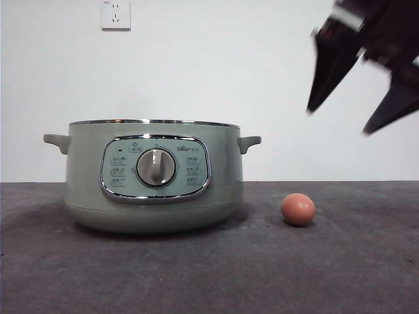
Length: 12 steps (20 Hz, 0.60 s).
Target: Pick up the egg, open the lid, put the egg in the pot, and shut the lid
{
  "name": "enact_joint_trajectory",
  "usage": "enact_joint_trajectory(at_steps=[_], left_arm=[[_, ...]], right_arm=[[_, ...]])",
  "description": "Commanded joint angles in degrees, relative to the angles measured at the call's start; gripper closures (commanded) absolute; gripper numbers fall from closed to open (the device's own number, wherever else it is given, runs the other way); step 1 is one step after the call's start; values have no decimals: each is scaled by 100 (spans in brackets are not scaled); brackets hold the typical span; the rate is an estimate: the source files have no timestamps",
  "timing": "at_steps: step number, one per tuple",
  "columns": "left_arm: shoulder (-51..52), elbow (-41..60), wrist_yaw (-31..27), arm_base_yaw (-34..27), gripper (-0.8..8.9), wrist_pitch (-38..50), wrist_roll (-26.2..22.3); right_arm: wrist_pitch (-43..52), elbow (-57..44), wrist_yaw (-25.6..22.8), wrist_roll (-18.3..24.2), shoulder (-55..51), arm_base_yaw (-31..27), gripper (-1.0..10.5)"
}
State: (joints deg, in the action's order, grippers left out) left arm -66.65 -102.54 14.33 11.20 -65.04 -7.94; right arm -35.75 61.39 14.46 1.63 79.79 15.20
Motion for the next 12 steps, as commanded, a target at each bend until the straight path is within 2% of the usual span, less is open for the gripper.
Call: enact_joint_trajectory(at_steps=[1,7,10,12], left_arm=[[734,533,59,-55,821,188,9],[2256,2118,35,-55,821,20,203],[2699,2277,-313,-55,821,-339,243],[2929,2277,-393,-55,821,-553,254]], right_arm=[[339,11,-170,-168,472,184,326],[1202,28,-656,-382,1458,616,326],[1482,28,-990,-481,1801,741,327],[1578,28,-1113,-586,1956,767,366]])
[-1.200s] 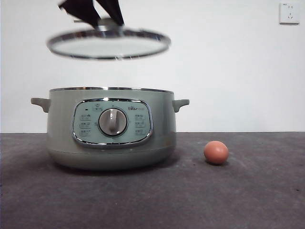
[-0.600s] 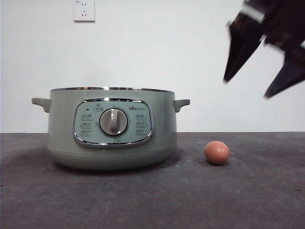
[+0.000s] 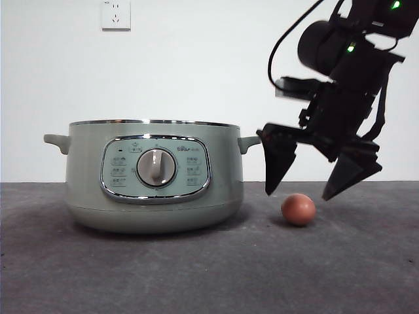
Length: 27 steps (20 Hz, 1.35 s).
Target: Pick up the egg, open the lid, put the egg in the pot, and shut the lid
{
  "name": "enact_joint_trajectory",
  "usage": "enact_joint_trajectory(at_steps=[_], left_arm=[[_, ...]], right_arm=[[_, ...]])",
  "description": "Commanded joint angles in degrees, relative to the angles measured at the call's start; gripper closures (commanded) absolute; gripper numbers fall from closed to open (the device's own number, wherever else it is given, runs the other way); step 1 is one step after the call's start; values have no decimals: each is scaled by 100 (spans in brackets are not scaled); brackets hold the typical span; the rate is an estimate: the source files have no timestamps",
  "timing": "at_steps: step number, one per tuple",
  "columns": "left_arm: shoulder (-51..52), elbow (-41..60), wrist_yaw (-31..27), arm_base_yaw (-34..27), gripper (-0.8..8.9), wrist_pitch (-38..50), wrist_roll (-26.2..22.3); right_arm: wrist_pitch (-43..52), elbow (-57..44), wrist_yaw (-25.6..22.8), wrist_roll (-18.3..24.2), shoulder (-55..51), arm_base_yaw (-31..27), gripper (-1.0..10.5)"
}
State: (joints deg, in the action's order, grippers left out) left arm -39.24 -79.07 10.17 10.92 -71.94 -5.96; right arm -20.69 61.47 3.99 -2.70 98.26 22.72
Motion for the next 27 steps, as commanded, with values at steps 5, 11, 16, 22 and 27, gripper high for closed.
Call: enact_joint_trajectory(at_steps=[5,11,16,22,27], left_arm=[[584,-70,24,-26,821,-133,201],[658,-70,24,-26,821,-138,251],[658,-70,22,-26,821,-138,251],[658,-70,24,-26,821,-138,251],[658,-70,24,-26,821,-136,247]], right_arm=[[280,22,-103,-341,337,20,394],[330,22,-109,-496,551,20,578],[350,22,-74,-503,551,22,863],[157,22,94,-527,332,22,962],[-195,22,94,-527,-750,22,962]])
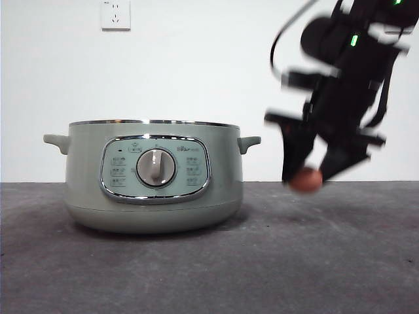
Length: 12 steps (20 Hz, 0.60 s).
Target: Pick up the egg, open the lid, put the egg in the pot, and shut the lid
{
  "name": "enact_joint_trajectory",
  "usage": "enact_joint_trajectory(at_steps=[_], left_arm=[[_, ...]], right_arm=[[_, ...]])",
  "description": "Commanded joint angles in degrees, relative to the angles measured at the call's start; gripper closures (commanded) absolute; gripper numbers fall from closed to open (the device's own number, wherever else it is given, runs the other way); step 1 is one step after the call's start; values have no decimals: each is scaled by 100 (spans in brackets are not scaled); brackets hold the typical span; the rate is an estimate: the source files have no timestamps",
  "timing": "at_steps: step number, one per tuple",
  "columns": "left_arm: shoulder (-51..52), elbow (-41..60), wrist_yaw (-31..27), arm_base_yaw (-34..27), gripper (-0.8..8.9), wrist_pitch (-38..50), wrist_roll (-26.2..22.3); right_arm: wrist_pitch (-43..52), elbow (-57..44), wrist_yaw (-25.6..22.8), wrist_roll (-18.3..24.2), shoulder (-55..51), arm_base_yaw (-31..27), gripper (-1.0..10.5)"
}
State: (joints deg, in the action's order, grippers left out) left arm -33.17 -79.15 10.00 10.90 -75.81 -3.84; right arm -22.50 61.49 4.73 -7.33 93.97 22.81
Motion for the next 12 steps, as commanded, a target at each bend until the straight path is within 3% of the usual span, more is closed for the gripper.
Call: enact_joint_trajectory(at_steps=[1,6,12], left_arm=[[50,-61,42,-24,821,251,35],[50,-61,46,-24,821,254,37],[50,-61,46,-24,821,212,35]], right_arm=[[-28,20,20,-63,-597,15,962],[-35,610,50,0,-1285,291,963],[-232,2468,44,203,-245,1082,963]])
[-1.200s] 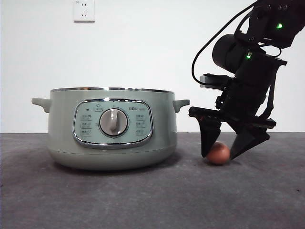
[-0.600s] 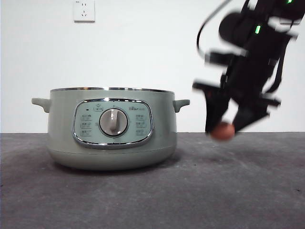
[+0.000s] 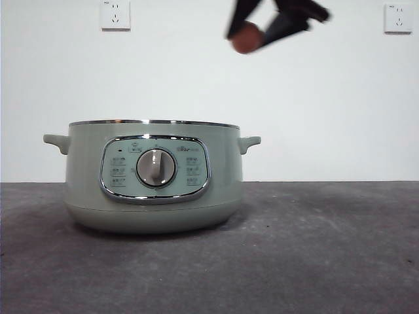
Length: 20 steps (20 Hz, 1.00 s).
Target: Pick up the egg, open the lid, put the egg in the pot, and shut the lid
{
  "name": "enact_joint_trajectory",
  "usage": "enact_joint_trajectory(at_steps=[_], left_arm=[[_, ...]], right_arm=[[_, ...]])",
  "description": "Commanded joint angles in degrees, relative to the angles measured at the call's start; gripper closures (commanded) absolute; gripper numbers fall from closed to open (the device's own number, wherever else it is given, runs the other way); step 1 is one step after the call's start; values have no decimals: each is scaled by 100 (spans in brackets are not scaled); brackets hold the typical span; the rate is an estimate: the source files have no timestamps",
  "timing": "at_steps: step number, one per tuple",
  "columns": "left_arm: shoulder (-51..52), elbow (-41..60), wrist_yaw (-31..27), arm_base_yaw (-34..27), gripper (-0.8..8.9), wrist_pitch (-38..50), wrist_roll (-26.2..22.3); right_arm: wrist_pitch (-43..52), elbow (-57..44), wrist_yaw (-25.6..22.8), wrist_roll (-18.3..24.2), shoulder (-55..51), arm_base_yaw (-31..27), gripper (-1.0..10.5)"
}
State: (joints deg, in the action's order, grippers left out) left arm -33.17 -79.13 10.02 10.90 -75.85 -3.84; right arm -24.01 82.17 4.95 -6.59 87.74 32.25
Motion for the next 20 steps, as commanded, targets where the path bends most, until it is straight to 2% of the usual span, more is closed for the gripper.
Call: enact_joint_trajectory(at_steps=[1,6,9,13,20], left_arm=[[50,-63,44,-24,821,199,35],[50,-63,44,-24,821,160,37],[50,-63,44,-22,821,146,37],[50,-63,44,-20,821,157,35],[50,-63,44,-20,821,157,35]], right_arm=[[-212,780,22,201,693,260,963],[-1025,2677,17,498,2450,682,963],[-1523,3456,-11,625,3344,765,963],[-1781,3617,-94,697,3930,785,963],[-2028,3615,-164,879,4336,824,963]])
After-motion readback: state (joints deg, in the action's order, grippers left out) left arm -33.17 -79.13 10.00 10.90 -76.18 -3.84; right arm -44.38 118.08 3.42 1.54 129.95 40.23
